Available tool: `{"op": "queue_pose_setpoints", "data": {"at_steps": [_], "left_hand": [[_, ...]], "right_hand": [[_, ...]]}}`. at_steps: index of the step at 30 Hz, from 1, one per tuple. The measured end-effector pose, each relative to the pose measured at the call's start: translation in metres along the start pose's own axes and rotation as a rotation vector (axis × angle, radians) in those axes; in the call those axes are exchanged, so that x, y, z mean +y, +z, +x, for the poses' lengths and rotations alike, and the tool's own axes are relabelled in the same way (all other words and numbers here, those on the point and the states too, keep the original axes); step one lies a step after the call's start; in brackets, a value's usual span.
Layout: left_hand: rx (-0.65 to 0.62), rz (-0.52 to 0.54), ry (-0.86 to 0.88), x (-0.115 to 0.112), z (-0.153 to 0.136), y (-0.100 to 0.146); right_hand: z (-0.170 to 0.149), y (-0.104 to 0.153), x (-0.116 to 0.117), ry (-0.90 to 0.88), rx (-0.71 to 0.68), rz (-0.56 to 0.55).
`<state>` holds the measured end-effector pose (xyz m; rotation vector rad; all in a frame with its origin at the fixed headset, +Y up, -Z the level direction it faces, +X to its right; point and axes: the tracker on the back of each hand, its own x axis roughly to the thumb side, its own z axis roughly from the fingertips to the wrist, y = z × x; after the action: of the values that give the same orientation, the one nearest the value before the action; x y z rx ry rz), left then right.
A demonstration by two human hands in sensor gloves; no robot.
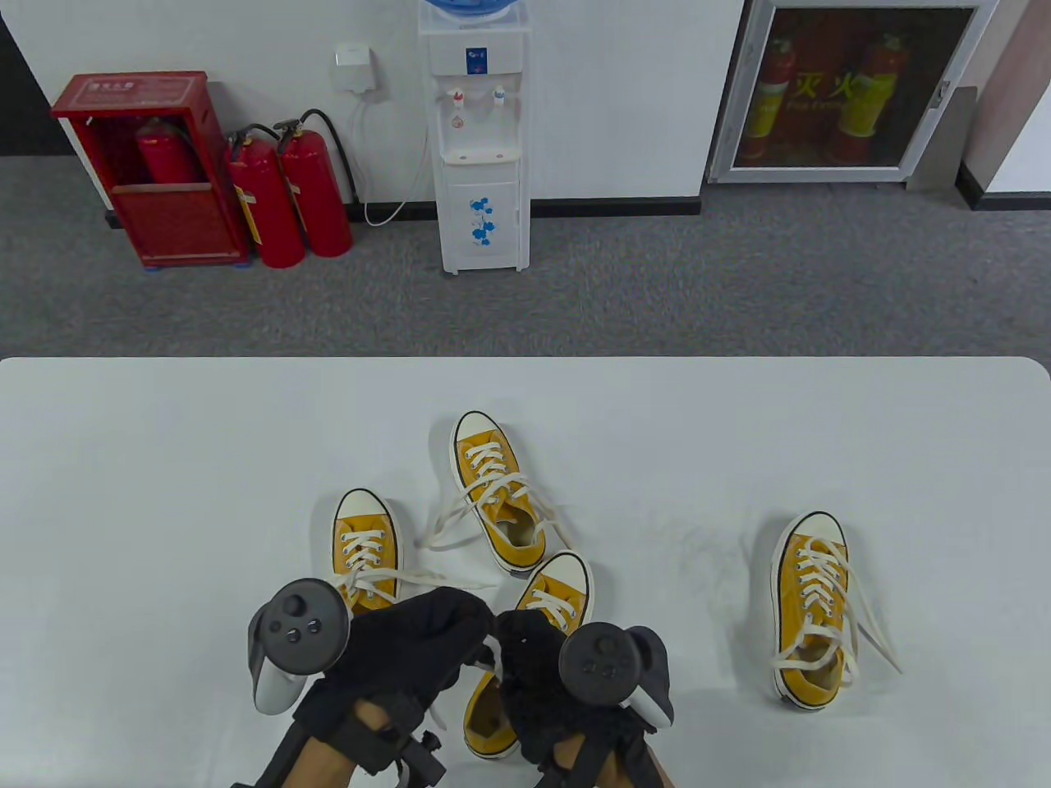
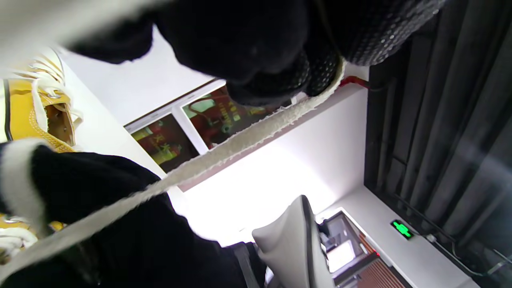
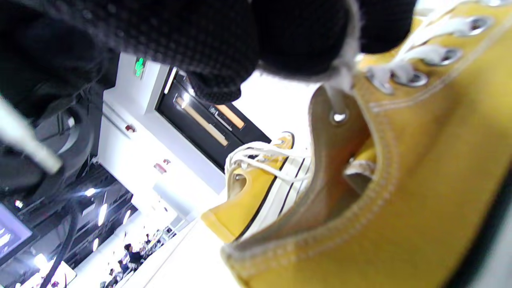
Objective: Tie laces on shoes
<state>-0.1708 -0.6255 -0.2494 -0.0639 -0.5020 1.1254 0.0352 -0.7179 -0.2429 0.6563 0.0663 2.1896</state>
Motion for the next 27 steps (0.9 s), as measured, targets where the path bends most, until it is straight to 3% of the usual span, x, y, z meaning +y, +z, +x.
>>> {"op": "queue_pose_setpoints", "data": {"at_steps": [5,13,19,27], "left_hand": [[0.112,0.032,-0.061,0.001,-0.012,-0.021],[0.291,0.064,-0.255,-0.006,-0.060,-0.038],[0.318,0.002,-0.318,-0.022,-0.090,-0.036],[0.316,-0.062,-0.380,-0.042,-0.100,-0.019]], "right_hand": [[0.000,0.001,-0.001,-0.013,-0.015,-0.003],[-0.005,0.004,-0.005,-0.097,-0.029,0.005],[-0.019,0.004,-0.010,-0.274,-0.009,-0.008],[-0.032,0.006,-0.014,-0.418,0.025,-0.075]]}}
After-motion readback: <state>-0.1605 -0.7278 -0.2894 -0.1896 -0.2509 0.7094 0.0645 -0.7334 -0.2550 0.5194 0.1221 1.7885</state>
